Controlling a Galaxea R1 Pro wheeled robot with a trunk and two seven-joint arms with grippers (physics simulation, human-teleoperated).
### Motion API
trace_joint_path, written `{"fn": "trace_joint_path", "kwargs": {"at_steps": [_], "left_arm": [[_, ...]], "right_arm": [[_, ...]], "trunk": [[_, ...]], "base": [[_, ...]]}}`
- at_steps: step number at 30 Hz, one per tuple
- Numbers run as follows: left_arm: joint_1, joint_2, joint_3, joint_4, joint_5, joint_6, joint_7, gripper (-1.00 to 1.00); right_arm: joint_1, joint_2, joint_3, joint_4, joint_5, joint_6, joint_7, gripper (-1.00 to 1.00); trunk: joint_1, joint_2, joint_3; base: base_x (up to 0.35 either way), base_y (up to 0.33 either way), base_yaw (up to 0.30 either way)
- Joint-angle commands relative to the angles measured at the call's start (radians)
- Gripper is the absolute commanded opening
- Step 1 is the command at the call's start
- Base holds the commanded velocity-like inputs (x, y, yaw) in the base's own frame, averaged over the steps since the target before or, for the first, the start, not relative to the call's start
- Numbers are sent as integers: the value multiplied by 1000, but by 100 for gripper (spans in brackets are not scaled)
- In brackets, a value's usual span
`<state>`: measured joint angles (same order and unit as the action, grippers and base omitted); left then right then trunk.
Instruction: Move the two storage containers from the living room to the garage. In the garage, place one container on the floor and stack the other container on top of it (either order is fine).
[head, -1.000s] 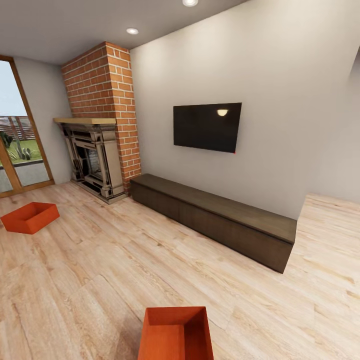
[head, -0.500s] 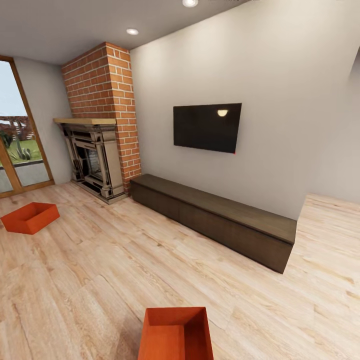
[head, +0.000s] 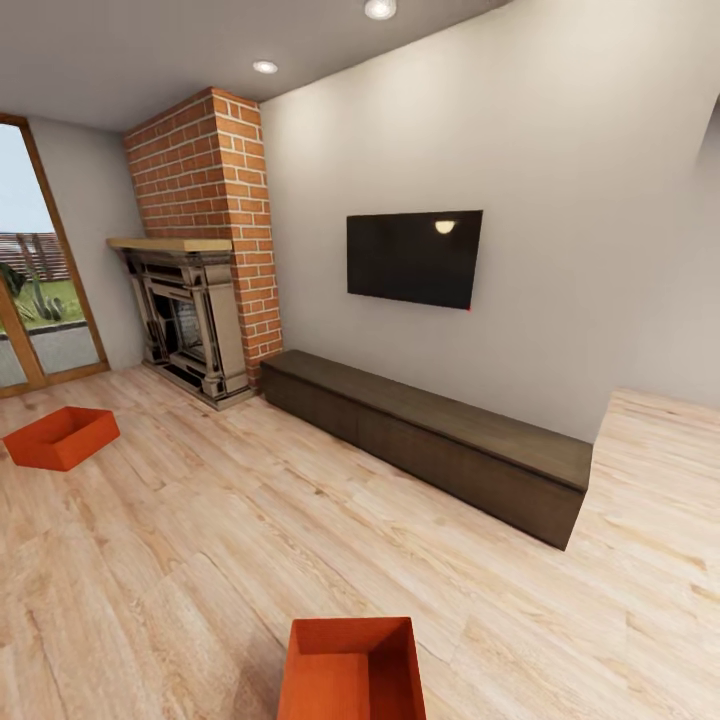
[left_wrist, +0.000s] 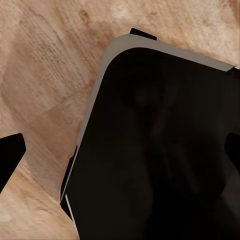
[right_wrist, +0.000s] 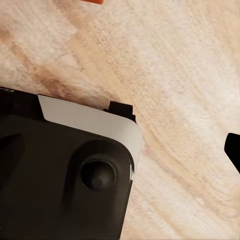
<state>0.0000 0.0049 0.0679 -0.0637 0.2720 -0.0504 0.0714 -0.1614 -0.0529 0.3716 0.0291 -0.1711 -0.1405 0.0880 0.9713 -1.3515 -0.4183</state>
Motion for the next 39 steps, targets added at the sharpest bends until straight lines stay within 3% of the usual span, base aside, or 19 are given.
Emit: {"fn": "trace_joint_path", "kwargs": {"at_steps": [1,39], "left_arm": [[0,0,7,-1,1,-2,1,100],[0,4,7,-4,1,-5,1,100]], "right_arm": [[-1,2,7,3,-10,-1,6,100],[-1,-2,11,3,-10,3,3,100]], "trunk": [[0,-1,-1],[0,-1,-57]], "base": [[0,0,0],[0,0,0]]}}
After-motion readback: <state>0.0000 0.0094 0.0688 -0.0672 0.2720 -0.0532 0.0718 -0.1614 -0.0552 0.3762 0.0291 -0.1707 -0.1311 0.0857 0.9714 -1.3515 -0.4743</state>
